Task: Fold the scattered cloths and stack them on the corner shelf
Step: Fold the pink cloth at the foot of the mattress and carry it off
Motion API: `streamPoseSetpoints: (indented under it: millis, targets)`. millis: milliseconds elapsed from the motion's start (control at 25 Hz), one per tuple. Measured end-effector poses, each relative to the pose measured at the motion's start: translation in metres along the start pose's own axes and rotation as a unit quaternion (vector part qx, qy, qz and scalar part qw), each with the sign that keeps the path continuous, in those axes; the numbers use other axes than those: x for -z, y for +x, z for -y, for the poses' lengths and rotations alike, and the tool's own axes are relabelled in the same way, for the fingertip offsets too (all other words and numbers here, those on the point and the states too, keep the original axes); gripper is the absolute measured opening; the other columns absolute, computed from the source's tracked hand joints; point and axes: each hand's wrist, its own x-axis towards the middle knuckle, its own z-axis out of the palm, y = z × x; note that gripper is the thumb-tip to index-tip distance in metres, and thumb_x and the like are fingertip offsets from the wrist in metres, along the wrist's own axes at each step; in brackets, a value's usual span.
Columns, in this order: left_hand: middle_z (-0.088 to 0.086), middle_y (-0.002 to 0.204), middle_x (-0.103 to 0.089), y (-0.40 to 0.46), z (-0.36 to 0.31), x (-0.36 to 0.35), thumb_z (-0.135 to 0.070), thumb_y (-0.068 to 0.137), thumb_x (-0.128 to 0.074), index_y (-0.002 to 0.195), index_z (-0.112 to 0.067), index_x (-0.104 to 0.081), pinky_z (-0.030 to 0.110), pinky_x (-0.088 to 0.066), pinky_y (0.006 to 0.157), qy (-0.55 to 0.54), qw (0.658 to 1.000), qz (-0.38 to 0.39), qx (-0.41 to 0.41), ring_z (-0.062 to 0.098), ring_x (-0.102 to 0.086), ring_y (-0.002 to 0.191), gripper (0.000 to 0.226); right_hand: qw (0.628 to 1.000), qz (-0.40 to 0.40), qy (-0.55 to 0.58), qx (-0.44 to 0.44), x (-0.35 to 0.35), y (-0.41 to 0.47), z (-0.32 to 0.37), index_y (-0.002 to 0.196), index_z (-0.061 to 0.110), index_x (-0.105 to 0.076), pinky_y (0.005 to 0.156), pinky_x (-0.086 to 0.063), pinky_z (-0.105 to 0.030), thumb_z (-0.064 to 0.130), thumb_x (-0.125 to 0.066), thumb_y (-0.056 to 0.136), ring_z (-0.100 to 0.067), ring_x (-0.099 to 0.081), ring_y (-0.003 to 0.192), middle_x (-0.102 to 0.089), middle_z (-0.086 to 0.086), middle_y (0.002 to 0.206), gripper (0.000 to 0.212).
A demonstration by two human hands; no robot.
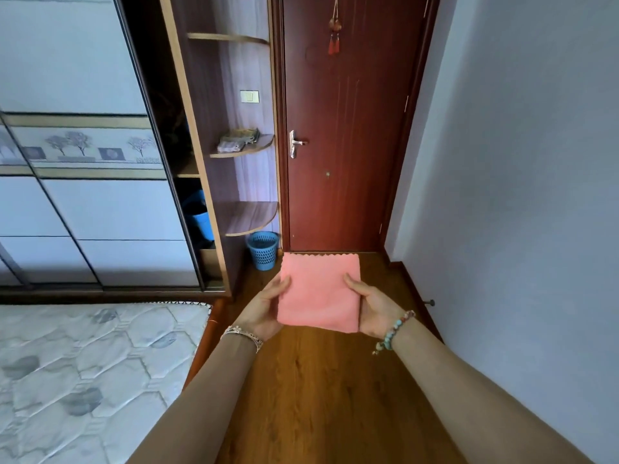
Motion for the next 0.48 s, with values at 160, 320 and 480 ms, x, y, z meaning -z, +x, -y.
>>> streamPoseSetpoints:
  millis: [160,320,480]
  targets:
    - [0.009,0.12,-0.066,0.106,-0.039,0.013,-0.016,0.09,-0.06,0.135,-0.02,-0.055,0.042,-0.057,0.079,-0.019,1.0,-0.021,0.007,0.025,-0.066,0.106,0.045,1.0,-0.007,-0.005,-0.005,-0.007,0.097,0.06,0.126,0.014,-0.061,0.088,-0.053,-0.056,0.024,-0.072,0.084,-0.034,-0.063,0.111,-0.069,-0.013,0.118,0.044]
    - [0.009,0.123,-0.065,0.199,-0.079,0.035,-0.017,0.09,-0.059,0.135,-0.019,-0.055,0.041,-0.057,0.079,-0.012,0.999,-0.041,-0.002,0.025,-0.063,0.108,0.045,1.0,0.007,-0.013,-0.023,-0.021,0.187,0.114,0.115,0.012,-0.063,0.081,-0.053,-0.055,0.023,-0.068,0.087,-0.035,-0.063,0.103,-0.071,-0.014,0.107,0.03]
    - [0.008,0.123,-0.064,0.318,-0.131,0.053,-0.017,0.092,-0.058,0.135,-0.018,-0.056,0.039,-0.056,0.081,-0.008,0.998,-0.058,-0.024,0.023,-0.062,0.107,0.043,0.999,0.028,-0.014,-0.017,-0.029,0.307,0.183,0.102,0.009,-0.065,0.075,-0.053,-0.052,0.019,-0.064,0.09,-0.031,-0.065,0.093,-0.076,-0.011,0.084,0.016]
